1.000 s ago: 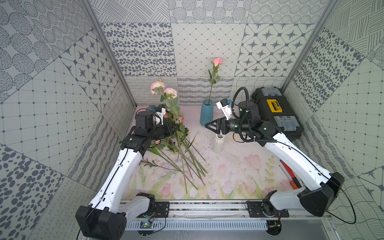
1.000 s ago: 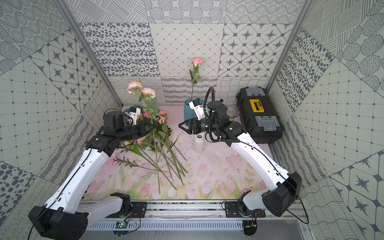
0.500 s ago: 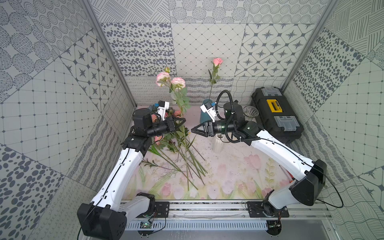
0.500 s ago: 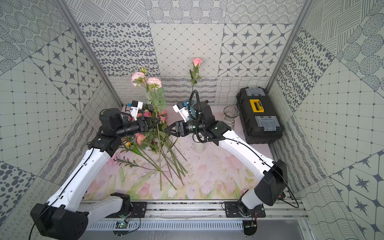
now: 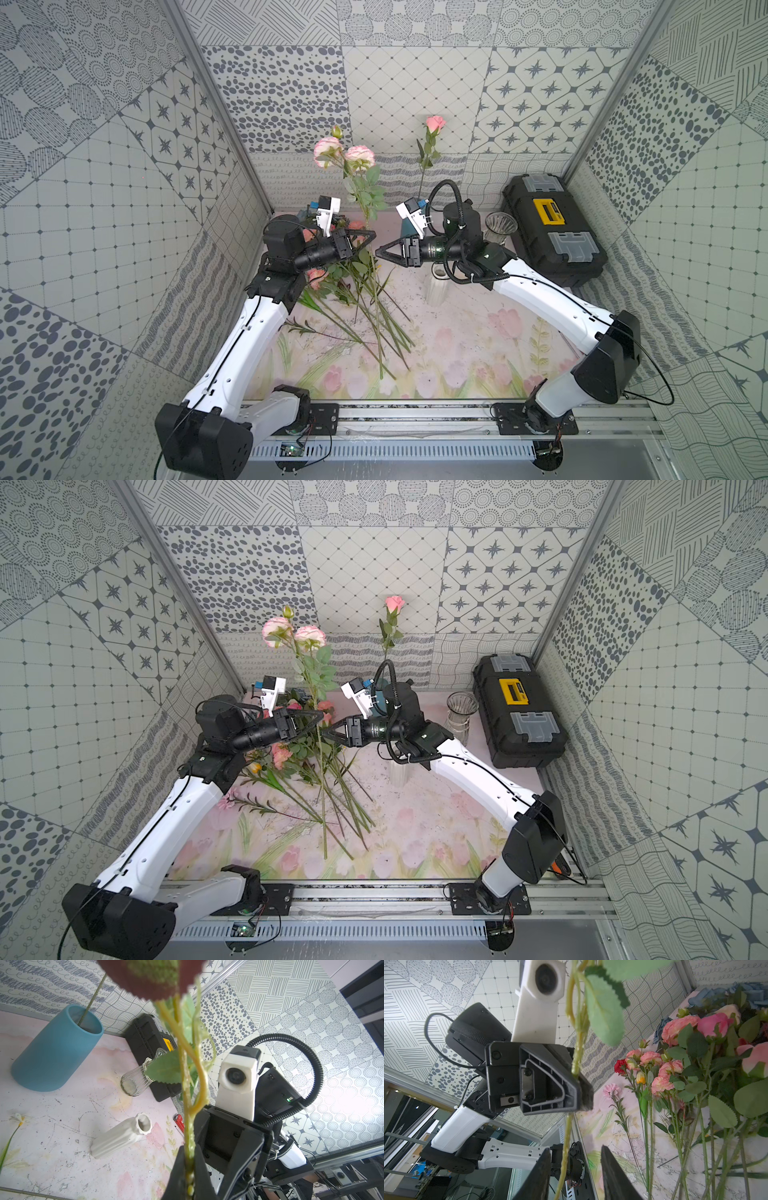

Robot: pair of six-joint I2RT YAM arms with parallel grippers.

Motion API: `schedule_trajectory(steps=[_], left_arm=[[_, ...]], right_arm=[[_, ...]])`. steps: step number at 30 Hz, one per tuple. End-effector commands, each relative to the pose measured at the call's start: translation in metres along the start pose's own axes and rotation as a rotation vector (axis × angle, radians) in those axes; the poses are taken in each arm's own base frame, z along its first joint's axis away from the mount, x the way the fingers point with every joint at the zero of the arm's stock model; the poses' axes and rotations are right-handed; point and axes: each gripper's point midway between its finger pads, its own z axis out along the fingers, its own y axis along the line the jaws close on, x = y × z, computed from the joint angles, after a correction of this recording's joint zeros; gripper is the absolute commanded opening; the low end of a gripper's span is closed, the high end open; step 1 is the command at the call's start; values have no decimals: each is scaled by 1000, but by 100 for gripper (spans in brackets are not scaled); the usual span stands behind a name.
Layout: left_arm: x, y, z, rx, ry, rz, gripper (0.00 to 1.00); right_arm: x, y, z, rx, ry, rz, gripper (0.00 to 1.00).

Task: Place the pink flowers into the vase
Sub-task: Pick up the flower at the center of the board.

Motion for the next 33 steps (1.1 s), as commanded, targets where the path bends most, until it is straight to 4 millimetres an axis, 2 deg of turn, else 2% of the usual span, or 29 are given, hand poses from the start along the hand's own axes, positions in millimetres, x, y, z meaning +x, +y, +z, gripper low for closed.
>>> schedule_trajectory(steps=[1, 9, 15, 28, 30, 33], left_arm=[[-4, -22, 1, 79, -4, 72, 0], [-3, -24, 7, 88, 9, 76, 0], [-2, -25, 9, 90, 12, 78, 0], [-4, -27, 10, 89, 8, 85, 0], [-4, -26, 9, 86, 9, 88, 0], [-3, -26, 9, 84, 12, 88, 0]], right_arm=[[-9, 7, 4, -52, -27, -14, 40], [-9, 8, 9, -86, -30, 0, 38], [-8, 8, 12, -102, -30, 9, 29], [-2, 6, 15, -112, -8, 21, 17], [-2, 6, 15, -110, -10, 22, 17], [-1, 3, 15, -98, -10, 21, 21]])
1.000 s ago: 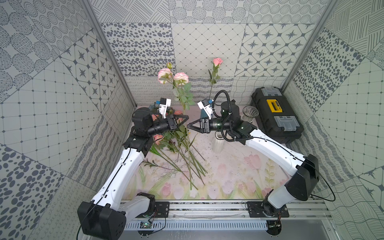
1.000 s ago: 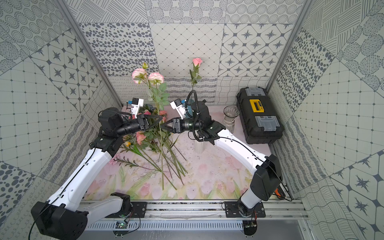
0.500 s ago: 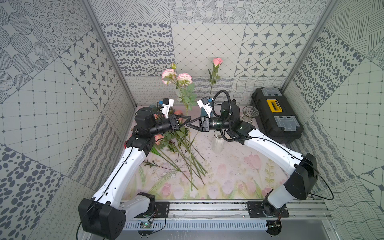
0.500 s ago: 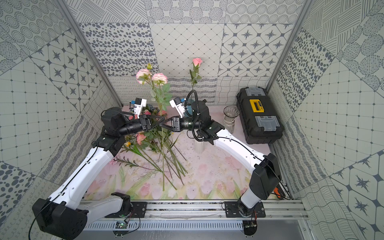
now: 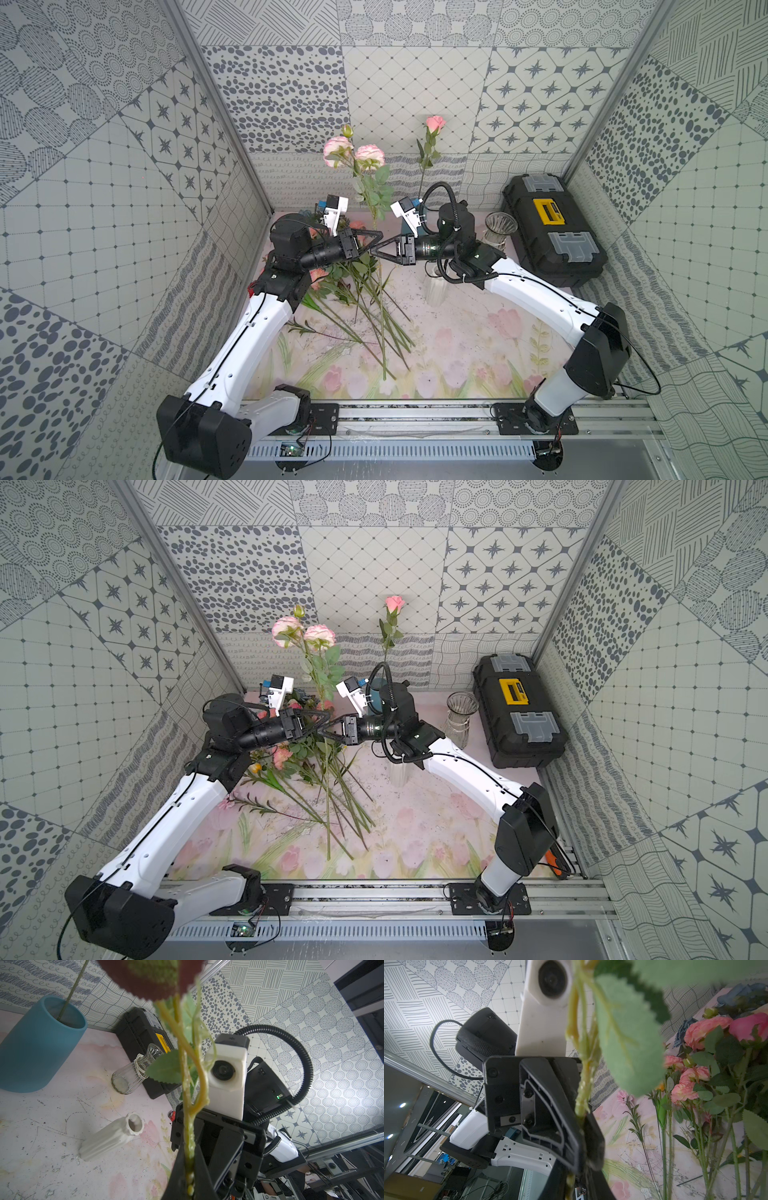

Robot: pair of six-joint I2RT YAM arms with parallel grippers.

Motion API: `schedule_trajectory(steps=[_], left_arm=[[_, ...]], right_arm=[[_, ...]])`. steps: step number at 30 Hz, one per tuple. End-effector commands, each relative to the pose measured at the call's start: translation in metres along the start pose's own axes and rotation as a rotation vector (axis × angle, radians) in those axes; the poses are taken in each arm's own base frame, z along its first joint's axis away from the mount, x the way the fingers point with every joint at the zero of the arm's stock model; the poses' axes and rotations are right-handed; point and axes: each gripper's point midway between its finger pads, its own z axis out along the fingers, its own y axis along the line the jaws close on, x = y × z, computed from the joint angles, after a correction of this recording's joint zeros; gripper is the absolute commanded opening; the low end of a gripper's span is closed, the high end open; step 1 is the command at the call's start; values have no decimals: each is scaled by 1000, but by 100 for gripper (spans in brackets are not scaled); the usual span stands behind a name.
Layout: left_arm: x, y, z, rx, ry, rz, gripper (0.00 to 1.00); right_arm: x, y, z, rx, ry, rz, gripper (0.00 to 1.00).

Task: Place the pink flowers into the vase
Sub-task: Pick up the flower at the center of the board.

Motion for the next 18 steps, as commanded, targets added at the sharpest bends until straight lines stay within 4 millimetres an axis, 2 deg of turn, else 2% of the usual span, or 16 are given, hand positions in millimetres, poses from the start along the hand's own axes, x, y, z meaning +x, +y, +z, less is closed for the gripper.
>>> schedule_trajectory(steps=[1, 4, 9, 18], left_arm=[[-7, -20, -2, 49, -14, 88, 0], [-5, -19, -4, 37, -9, 89, 0], [-3, -16, -3, 30, -3, 83, 0], [-3, -12, -3, 3, 4, 77, 0]], right_arm=[[2, -4, 3, 3, -4, 2, 23], [2, -4, 2, 10, -6, -1, 26], [0, -3, 1, 5, -11, -2, 23], [-1, -2, 1, 7, -16, -5, 0]])
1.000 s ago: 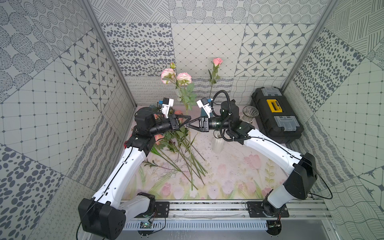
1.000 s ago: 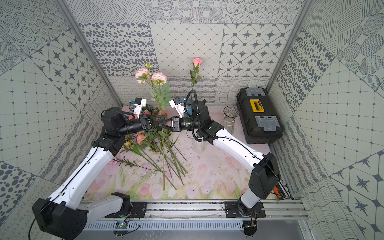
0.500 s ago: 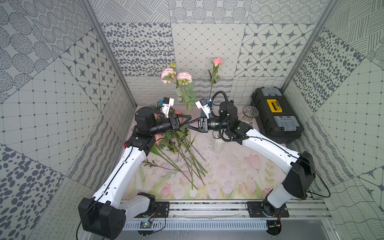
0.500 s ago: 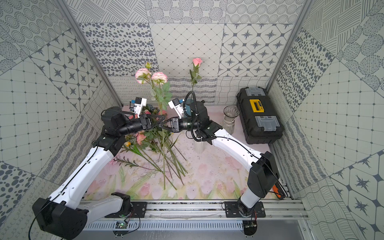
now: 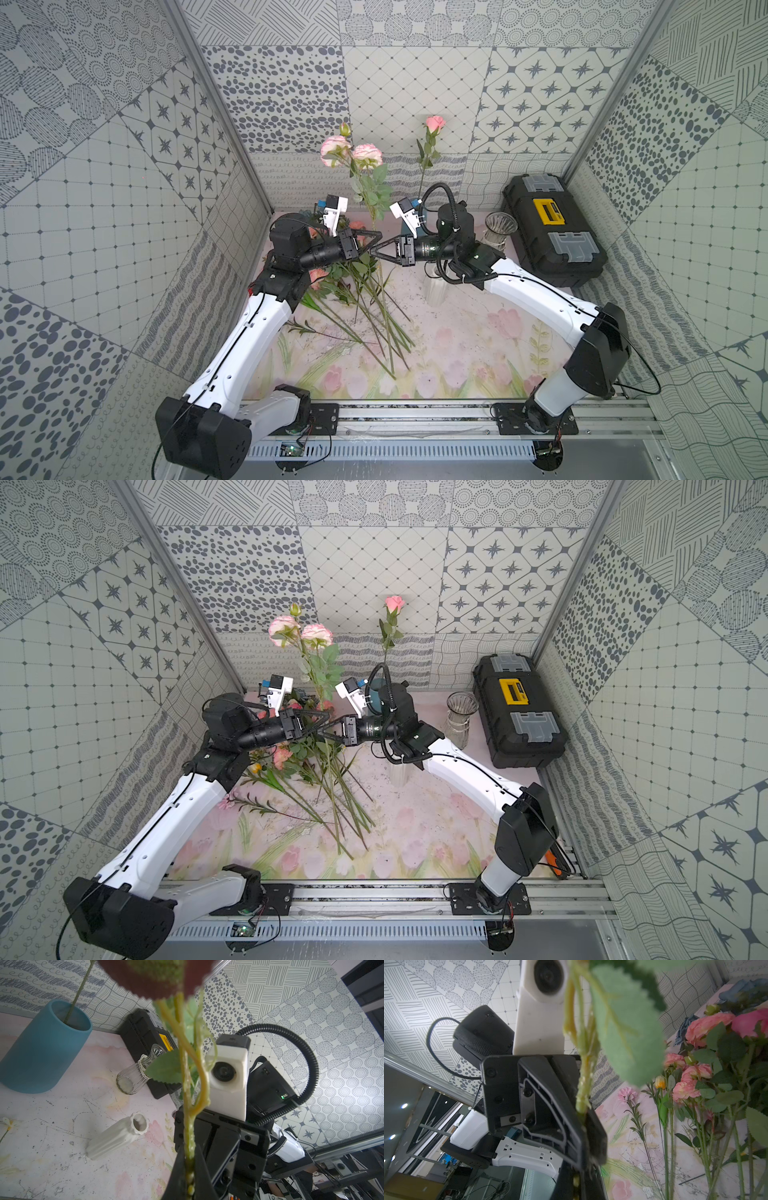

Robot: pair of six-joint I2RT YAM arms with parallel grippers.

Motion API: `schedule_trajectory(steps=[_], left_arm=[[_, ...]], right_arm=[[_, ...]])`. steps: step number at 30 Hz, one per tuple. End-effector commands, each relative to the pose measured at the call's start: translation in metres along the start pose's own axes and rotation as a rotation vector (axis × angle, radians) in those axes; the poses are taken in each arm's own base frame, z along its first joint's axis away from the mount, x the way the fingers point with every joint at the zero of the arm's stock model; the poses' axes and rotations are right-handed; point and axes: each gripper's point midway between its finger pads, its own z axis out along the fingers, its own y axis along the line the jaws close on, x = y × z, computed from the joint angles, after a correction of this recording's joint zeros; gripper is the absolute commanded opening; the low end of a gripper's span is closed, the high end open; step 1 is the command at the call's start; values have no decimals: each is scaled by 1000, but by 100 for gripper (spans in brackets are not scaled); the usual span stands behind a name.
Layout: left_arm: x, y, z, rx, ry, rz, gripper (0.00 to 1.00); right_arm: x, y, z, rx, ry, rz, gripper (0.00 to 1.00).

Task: Place the pink flowers into the vase
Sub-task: Pick up the flower at the center of the board.

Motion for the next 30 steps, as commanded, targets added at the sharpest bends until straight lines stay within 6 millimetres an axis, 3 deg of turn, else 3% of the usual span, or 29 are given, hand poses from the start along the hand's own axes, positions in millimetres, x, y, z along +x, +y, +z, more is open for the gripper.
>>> schedule_trajectory(steps=[1, 3, 6, 9, 11, 16, 22, 26, 30], left_arm=[[-3, -13, -2, 20, 3, 55, 0], [-3, -11, -2, 4, 7, 51, 14], [-3, -6, -4, -40, 14, 40, 45], [-1, 5, -11, -151, 23, 38, 59], [-2, 16, -20, -268, 23, 60, 61], [6, 78, -77, -791, 52, 88, 61], [12, 106, -132, -1126, 104, 159, 61], [15, 118, -138, -1164, 106, 219, 61], [22, 131, -137, -1157, 92, 217, 60]], right_arm=[[-2, -1, 0, 5, -18, -14, 0], [-2, -2, 0, 10, -20, -13, 0], [-4, -3, -1, 19, -20, -20, 0], [-5, -7, -3, 53, -18, -31, 0], [-6, -10, -4, 89, -19, -45, 0], [-10, -29, -9, 222, -15, -98, 0], [-22, -53, -16, 391, -30, -182, 0], [-34, -69, -25, 525, -48, -236, 0], [-53, -73, -33, 607, -87, -293, 0]])
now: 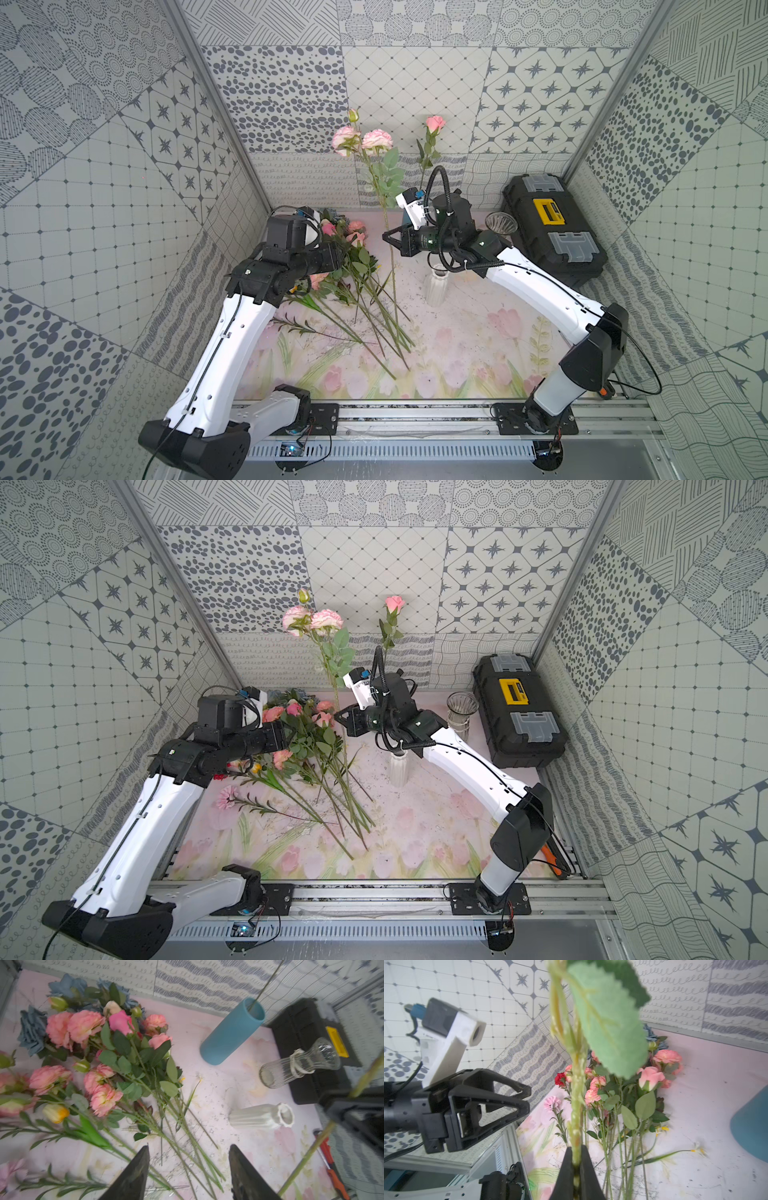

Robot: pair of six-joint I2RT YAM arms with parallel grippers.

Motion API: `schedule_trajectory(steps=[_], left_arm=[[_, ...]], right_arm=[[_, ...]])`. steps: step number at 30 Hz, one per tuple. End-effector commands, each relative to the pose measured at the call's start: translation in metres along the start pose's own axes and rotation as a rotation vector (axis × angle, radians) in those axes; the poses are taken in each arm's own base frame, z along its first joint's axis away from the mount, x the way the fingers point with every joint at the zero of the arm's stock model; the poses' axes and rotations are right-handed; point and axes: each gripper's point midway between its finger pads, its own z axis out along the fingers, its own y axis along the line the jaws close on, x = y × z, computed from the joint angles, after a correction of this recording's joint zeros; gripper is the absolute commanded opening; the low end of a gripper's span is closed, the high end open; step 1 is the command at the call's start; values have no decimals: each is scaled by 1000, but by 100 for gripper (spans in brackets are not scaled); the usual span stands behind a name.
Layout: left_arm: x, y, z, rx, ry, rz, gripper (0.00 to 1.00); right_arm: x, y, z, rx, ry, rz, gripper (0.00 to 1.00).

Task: Place the pink flowers into the vase
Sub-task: Pick up the flower at the center of the board.

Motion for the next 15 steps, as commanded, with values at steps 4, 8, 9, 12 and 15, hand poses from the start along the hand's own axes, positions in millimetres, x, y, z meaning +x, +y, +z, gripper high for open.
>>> schedule_trajectory(steps=[4, 8, 9, 12, 15], left_arm=[[26, 52, 12, -223, 33, 86, 60], [31, 57, 20, -216, 43, 64, 60], [32, 59, 22, -217, 46, 60, 60], [35, 64, 25, -219, 54, 51, 59], [34, 65, 25, -216, 48, 47, 59]], right_arm=[[-34, -23, -6, 183, -98, -116, 0], [-49, -29, -8, 236, -129, -158, 0], [-54, -30, -9, 250, -140, -169, 0], [-69, -31, -14, 293, -172, -201, 0], [-87, -33, -21, 336, -216, -231, 0]])
